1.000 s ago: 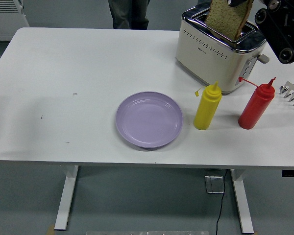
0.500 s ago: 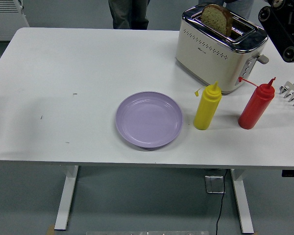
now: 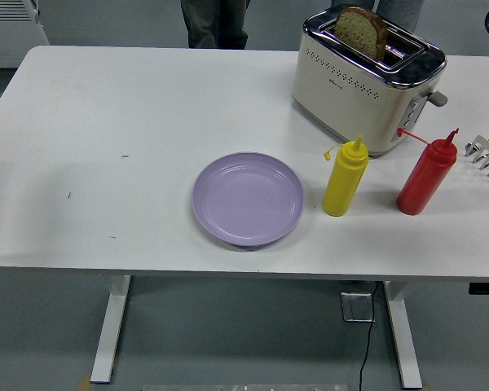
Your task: Push plate across desktop,pick up the break from the machine,place the break in the plate
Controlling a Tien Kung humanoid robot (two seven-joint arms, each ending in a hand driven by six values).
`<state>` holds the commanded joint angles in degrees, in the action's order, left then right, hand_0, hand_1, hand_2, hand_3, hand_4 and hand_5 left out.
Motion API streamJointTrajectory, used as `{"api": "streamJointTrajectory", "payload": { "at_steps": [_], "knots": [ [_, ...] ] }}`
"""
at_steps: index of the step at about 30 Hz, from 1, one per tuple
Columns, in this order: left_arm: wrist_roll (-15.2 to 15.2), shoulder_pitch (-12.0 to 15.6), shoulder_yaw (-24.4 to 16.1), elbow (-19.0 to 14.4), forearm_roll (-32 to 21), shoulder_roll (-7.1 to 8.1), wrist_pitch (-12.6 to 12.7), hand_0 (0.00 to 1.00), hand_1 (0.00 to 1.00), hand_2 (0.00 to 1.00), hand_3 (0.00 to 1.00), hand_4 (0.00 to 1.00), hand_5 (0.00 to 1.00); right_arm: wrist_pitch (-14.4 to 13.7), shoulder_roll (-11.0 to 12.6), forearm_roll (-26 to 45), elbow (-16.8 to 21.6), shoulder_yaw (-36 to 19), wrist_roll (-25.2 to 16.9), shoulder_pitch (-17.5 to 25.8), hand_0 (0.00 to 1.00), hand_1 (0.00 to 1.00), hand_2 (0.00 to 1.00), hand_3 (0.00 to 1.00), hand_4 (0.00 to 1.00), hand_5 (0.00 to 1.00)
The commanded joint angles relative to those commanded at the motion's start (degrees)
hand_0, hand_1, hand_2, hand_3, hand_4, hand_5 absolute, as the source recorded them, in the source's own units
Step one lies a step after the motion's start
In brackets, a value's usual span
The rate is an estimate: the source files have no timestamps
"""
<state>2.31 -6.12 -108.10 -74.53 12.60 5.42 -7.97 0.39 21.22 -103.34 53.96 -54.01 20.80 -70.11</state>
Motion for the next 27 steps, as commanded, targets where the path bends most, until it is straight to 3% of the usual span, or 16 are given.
{"api": "streamJointTrajectory", "payload": {
  "at_steps": [1,2,7,8,12,13,14,19,20,24,27],
  "knots": [
    [0.0,0.0,0.0,0.0,0.0,0.0,0.0,0.831,0.825,0.863,0.829,0.661,0.998,-0.5,0.6,0.4,1.0,0.0,0.0,0.3,0.605,0.641,0.731,0.94,0.676,0.392],
    [0.0,0.0,0.1,0.0,0.0,0.02,0.0,0.829,0.824,0.861,0.829,0.66,0.998,-1.3,1.7,1.6,2.3,0.0,0.0,1.0,0.397,0.459,0.524,0.87,0.607,0.401],
    [0.0,0.1,0.2,-0.1,0.0,0.01,0.0,0.829,0.824,0.861,0.829,0.66,0.998,-4.8,5.7,5.5,6.7,-0.8,-0.3,3.6,0.397,0.459,0.524,0.87,0.607,0.401],
    [0.0,0.1,0.2,-0.1,0.0,0.01,0.0,0.829,0.824,0.861,0.828,0.66,0.998,-5.3,6.3,6.2,7.1,-1.0,-0.6,4.0,0.264,0.324,0.411,0.81,0.402,0.289],
    [0.0,0.2,0.4,-0.1,0.1,-0.01,0.0,0.829,0.824,0.861,0.828,0.66,0.998,-6.2,9.4,6.9,9.6,-1.8,-1.8,6.2,0.264,0.324,0.411,0.81,0.402,0.289],
    [0.1,0.2,0.4,-0.1,0.1,-0.02,0.0,0.829,0.824,0.861,0.828,0.66,0.998,-5.9,10.3,6.9,10.4,-1.9,-2.1,6.9,0.264,0.324,0.411,0.81,0.402,0.289],
    [0.1,0.3,0.3,-0.1,0.1,-0.03,0.0,0.829,0.823,0.861,0.828,0.66,0.998,-5.5,11.0,6.8,11.0,-2.0,-2.3,7.5,0.157,0.221,0.314,0.715,0.318,0.129],
    [0.1,0.4,0.2,-0.2,0.1,-0.18,0.0,0.829,0.823,0.861,0.828,0.66,0.998,-2.6,13.9,5.4,13.5,-2.1,-3.1,10.1,0.157,0.221,0.314,0.715,0.318,0.129],
    [0.1,0.4,0.1,-0.2,0.1,-0.2,0.0,0.829,0.823,0.861,0.828,0.66,0.998,-2.1,14.2,4.9,13.7,-2.0,-3.6,10.5,0.129,0.146,0.244,0.668,0.358,0.002],
    [0.1,0.2,0.3,-0.2,0.1,-0.27,0.0,0.829,0.823,0.861,0.828,0.66,0.998,-0.2,15.4,1.9,13.9,-2.2,-7.0,12.3,0.129,0.146,0.244,0.668,0.358,0.002],
    [0.1,0.1,0.3,-0.2,0.2,-0.32,-0.1,0.829,0.822,0.861,0.828,0.659,0.998,0.7,16.5,-0.1,14.0,-2.4,-12.3,14.7,0.171,0.1,0.202,0.681,0.332,0.002]
  ]
}}
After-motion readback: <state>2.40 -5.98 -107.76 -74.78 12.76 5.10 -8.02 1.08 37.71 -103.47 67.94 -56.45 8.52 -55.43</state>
